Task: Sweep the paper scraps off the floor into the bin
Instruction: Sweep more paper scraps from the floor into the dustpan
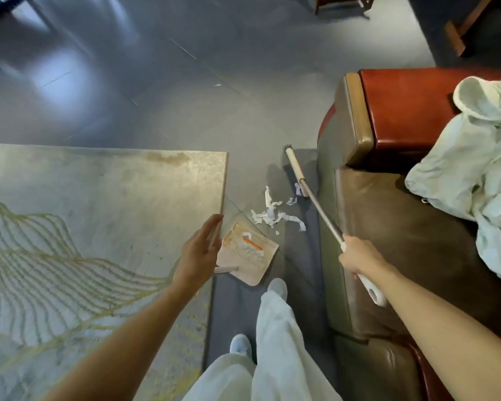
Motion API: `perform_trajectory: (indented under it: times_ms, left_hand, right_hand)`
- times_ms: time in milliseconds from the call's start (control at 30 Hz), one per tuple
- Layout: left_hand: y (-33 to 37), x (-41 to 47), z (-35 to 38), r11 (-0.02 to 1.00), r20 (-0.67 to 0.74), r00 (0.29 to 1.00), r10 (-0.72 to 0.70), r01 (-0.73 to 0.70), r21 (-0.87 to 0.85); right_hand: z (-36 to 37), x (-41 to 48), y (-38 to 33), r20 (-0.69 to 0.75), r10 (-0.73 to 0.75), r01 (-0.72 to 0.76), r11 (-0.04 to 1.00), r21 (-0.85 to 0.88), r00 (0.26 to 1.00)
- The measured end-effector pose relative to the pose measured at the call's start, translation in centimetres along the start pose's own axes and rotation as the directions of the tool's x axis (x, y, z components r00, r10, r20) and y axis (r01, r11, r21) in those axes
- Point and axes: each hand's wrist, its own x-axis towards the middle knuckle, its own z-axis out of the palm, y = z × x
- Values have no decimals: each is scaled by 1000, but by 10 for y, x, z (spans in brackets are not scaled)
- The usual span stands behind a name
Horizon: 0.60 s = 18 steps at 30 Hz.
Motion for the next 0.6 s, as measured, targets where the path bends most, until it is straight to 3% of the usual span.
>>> perform_trajectory:
  times_ms: [167, 267, 367, 600]
  left_hand:
    - [9, 54, -5, 998, 17, 1000, -5, 4, 66]
    - [7, 79, -7, 992, 37, 999, 9, -14, 125]
    - [10, 93, -8, 993, 29, 999, -13, 10, 122]
    - [18, 119, -12, 998, -5, 999, -51, 51, 32]
  right_hand:
    - [-33, 68, -15, 55, 34, -31, 998, -55, 998]
    - [-40, 95, -13, 214, 111, -137, 985, 108, 971]
    - [-45, 100, -5, 248, 171, -199, 975, 95, 954]
    - [-49, 97, -25, 231, 114, -62, 973, -223, 966]
